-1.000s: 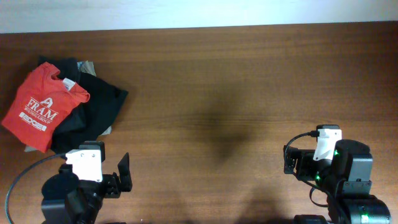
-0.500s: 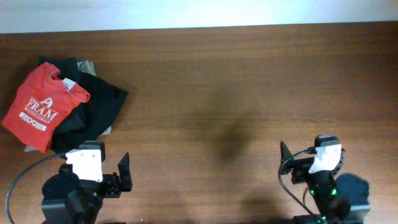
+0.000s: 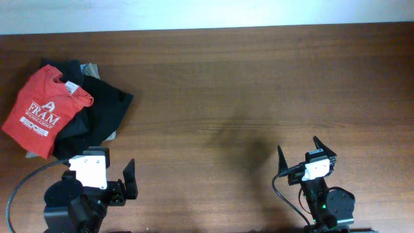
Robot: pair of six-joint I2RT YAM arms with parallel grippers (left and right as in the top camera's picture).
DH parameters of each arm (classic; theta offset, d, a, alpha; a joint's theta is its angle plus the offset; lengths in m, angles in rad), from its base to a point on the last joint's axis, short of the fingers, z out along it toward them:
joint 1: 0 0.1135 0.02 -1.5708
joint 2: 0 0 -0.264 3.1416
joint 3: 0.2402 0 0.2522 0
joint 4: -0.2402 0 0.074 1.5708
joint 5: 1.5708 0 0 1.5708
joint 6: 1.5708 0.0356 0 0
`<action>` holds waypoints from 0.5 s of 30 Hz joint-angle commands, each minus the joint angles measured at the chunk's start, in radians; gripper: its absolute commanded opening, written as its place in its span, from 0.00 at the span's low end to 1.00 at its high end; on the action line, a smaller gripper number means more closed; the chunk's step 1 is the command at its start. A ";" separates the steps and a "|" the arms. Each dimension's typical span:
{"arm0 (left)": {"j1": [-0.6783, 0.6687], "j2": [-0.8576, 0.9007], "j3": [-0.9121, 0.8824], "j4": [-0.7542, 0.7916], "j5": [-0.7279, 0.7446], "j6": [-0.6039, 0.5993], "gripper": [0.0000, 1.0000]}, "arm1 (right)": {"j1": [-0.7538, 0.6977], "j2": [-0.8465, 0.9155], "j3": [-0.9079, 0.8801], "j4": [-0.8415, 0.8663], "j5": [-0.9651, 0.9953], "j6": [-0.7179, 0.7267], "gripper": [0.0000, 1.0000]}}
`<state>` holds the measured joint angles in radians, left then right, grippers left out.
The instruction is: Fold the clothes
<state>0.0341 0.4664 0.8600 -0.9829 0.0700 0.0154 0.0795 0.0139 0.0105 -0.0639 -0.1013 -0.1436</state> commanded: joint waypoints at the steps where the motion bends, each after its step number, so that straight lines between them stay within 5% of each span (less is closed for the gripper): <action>1: 0.003 -0.005 -0.001 0.002 -0.004 0.004 0.99 | 0.007 -0.010 -0.005 -0.007 0.008 -0.009 0.99; 12: 0.003 -0.012 -0.008 -0.029 -0.003 0.004 0.99 | 0.007 -0.010 -0.005 -0.007 0.008 -0.009 0.99; 15: 0.003 -0.142 -0.200 0.078 0.002 0.003 0.99 | 0.007 -0.010 -0.005 -0.007 0.008 -0.009 0.99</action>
<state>0.0341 0.4126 0.7895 -0.9764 0.0700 0.0154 0.0795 0.0139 0.0105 -0.0639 -0.1013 -0.1566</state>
